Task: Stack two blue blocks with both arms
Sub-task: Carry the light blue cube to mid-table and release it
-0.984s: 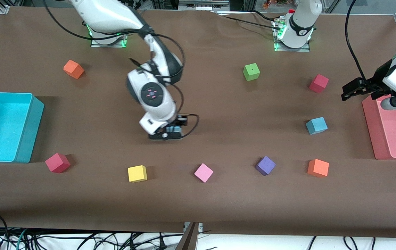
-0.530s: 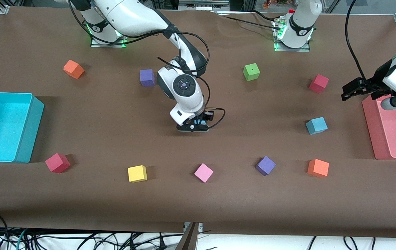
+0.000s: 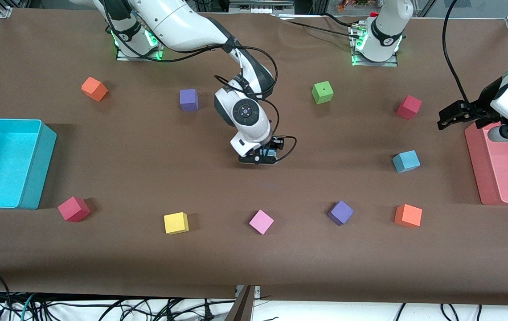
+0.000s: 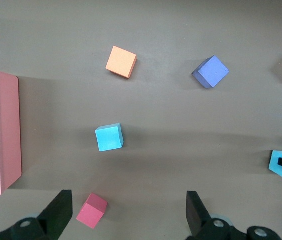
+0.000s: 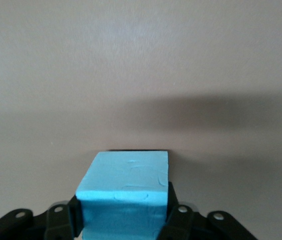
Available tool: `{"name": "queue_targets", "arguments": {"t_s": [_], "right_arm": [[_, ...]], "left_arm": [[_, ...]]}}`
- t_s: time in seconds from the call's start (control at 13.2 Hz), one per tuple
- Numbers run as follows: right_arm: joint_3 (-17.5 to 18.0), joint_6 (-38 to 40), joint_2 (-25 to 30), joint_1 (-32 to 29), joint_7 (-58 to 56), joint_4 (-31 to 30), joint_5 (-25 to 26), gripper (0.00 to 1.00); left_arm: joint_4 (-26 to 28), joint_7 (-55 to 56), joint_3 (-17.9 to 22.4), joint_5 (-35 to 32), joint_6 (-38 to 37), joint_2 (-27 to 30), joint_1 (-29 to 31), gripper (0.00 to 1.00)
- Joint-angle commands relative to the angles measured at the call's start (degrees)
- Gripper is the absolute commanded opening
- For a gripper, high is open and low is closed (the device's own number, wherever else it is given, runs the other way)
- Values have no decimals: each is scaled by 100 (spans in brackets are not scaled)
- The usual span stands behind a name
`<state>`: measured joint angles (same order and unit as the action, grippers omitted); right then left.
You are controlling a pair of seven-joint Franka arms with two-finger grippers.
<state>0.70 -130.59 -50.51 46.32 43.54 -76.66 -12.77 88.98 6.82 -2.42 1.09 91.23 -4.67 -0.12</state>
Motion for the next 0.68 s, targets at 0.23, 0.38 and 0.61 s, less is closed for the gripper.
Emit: {"name": "queue_targets", "arguments": {"t_s": [0.23,0.38,0.61], "right_arm": [[-105,173,102,27,-47,222,134,100],[-158,803,260,-78,-248,501,134,100],[-132,1570,471,-543,-1770,872,134,100]], "left_arm": [[-153,30,-4,84,-88,-69,21,100],[-144,21,-4,84,-106,-69,38,100],[-83,-322,-12,102,-132,-78,301,100]]}}
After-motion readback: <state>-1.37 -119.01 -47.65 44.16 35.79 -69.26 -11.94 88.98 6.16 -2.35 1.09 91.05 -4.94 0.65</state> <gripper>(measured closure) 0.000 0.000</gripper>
